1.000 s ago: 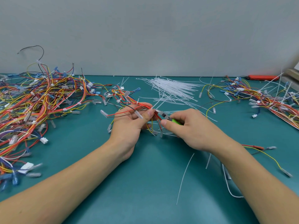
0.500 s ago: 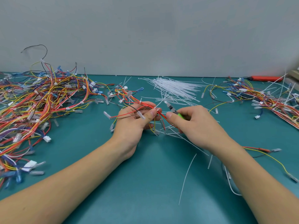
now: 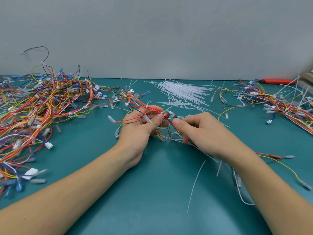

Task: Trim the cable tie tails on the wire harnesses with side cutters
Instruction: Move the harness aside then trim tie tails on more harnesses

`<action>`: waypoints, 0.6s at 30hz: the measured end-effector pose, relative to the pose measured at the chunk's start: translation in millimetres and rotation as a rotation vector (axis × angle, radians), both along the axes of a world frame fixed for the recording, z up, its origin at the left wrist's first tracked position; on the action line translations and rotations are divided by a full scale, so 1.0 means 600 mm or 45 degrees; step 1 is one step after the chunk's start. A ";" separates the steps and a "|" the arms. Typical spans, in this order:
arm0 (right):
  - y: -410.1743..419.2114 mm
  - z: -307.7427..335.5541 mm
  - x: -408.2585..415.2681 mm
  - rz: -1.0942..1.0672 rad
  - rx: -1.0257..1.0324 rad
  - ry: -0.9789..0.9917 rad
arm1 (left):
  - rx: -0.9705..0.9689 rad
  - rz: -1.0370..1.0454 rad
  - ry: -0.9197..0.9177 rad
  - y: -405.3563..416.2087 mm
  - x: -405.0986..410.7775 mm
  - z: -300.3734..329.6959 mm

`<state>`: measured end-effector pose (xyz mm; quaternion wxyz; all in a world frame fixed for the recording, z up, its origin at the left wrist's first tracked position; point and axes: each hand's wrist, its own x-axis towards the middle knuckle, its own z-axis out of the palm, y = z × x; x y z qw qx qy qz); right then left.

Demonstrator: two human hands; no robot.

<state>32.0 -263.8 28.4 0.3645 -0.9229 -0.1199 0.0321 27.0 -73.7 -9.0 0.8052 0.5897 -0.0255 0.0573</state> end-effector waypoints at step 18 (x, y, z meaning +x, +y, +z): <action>0.006 -0.001 -0.004 0.020 0.030 0.023 | 0.001 0.044 0.029 0.001 0.002 -0.001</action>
